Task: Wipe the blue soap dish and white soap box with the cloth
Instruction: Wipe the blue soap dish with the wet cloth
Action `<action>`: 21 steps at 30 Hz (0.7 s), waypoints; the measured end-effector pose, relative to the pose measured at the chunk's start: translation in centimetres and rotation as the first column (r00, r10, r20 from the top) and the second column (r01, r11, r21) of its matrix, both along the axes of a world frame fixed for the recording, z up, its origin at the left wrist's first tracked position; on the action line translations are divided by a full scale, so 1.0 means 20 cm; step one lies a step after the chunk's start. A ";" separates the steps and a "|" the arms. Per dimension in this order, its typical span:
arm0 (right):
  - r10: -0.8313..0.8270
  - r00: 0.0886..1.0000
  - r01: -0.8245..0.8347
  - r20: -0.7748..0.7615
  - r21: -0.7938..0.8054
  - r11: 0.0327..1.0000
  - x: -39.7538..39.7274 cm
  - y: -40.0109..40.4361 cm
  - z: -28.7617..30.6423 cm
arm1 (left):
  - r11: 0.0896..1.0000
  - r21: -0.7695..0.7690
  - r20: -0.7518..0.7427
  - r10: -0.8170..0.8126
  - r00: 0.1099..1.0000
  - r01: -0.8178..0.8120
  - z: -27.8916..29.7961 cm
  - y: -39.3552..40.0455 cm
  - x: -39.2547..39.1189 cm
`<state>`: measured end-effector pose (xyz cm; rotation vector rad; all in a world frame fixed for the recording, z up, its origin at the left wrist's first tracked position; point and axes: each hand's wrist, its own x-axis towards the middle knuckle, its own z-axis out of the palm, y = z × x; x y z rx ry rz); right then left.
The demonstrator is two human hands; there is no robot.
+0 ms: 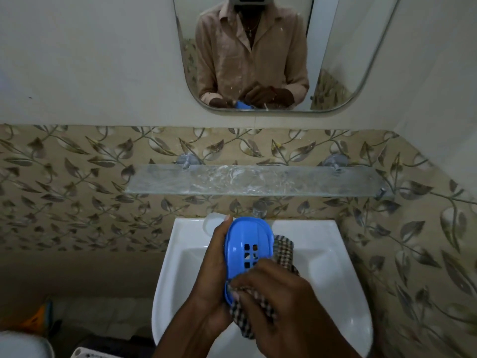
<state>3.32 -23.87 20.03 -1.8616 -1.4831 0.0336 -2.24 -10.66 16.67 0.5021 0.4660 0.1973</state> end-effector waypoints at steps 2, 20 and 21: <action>-0.060 0.998 0.059 0.018 0.068 0.996 0.07 0.05 0.01 | 0.999 0.023 -0.018 -0.025 1.000 0.025 -0.01 -0.03 0.00; -0.290 0.951 0.301 -0.108 0.107 0.947 0.09 0.26 0.03 | 0.978 0.195 -0.050 0.082 0.995 -0.071 -0.06 -0.01 0.02; -0.315 0.943 0.325 -0.108 0.100 0.940 0.11 0.27 0.04 | 0.980 0.180 -0.035 0.086 0.996 -0.079 -0.07 -0.01 0.02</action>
